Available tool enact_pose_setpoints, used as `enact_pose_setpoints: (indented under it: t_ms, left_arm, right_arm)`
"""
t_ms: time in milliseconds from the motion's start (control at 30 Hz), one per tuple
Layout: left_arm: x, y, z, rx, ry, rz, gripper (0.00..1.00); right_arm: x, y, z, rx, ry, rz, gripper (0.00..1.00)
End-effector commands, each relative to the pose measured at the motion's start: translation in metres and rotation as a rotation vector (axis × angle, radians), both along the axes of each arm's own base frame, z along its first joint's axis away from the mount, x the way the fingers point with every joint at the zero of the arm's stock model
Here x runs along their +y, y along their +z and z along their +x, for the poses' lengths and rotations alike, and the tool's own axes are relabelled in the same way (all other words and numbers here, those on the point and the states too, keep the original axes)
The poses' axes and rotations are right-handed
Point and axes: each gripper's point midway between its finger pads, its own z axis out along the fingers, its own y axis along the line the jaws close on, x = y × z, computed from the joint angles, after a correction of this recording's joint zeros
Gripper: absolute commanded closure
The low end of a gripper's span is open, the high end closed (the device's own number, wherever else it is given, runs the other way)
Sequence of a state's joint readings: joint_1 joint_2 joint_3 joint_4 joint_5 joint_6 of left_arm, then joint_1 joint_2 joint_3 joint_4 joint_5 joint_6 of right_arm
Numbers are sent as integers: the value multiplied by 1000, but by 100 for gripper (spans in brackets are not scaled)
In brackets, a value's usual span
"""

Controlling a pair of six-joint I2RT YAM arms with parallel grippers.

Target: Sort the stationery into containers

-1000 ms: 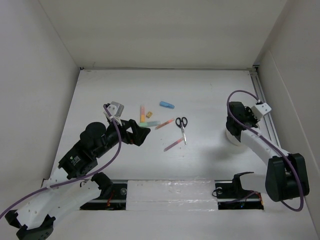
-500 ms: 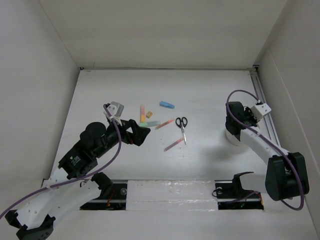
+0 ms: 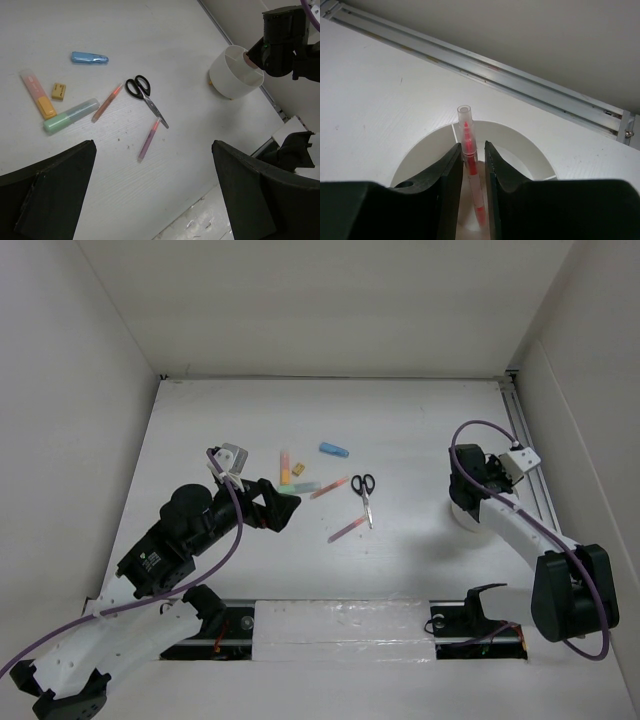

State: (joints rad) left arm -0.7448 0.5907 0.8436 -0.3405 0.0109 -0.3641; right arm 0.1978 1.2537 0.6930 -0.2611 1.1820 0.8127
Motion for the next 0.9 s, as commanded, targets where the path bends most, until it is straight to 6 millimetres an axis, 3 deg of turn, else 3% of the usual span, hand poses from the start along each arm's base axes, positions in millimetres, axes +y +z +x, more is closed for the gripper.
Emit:
enact_pose_setpoints:
  t_ms: [0, 367, 867]
  left_arm:
    - [-3, 11, 0, -40, -15, -27, 0]
    - [-3, 11, 0, -40, -15, -27, 0]
    - [-3, 11, 0, -40, -15, -27, 0]
  right_arm:
    - [2, 19, 7, -53, -10, 1, 70]
    - [10, 22, 3, -70, 10, 14, 53]
    - [27, 48, 3, -119, 74, 37, 48]
